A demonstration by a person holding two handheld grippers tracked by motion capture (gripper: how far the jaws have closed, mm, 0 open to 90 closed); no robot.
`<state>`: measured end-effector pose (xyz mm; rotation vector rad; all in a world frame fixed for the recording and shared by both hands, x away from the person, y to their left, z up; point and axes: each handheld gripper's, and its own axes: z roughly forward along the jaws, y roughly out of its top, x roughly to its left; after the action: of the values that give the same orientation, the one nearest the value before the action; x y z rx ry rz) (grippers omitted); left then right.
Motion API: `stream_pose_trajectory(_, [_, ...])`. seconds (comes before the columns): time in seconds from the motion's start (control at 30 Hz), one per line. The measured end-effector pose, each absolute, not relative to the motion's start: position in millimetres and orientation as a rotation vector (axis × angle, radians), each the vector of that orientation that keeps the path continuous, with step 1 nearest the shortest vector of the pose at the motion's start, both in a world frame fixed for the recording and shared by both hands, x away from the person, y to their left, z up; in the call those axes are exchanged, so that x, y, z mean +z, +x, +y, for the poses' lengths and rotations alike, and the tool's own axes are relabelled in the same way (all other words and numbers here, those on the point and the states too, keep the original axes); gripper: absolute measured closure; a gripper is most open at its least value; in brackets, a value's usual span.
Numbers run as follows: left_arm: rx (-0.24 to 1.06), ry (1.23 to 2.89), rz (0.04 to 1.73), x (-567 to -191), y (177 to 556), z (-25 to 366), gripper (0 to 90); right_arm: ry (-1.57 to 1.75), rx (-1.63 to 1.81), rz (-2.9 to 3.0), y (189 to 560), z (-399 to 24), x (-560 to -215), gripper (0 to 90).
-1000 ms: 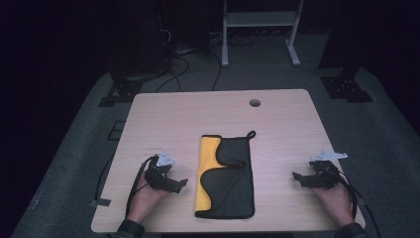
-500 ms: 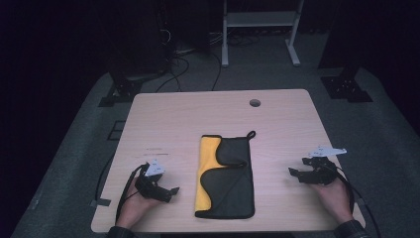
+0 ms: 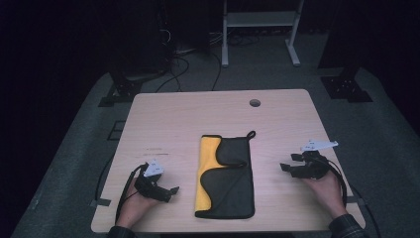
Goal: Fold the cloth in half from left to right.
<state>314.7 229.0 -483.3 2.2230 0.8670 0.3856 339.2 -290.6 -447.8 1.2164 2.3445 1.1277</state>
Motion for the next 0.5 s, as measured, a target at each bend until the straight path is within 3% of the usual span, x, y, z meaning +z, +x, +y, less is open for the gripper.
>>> stream_pose_trajectory(0.5, [0.385,2.218,0.872,-483.4,317.0,229.3,0.0,1.114,1.221,2.365,357.2,-256.9,-428.6,42.3])
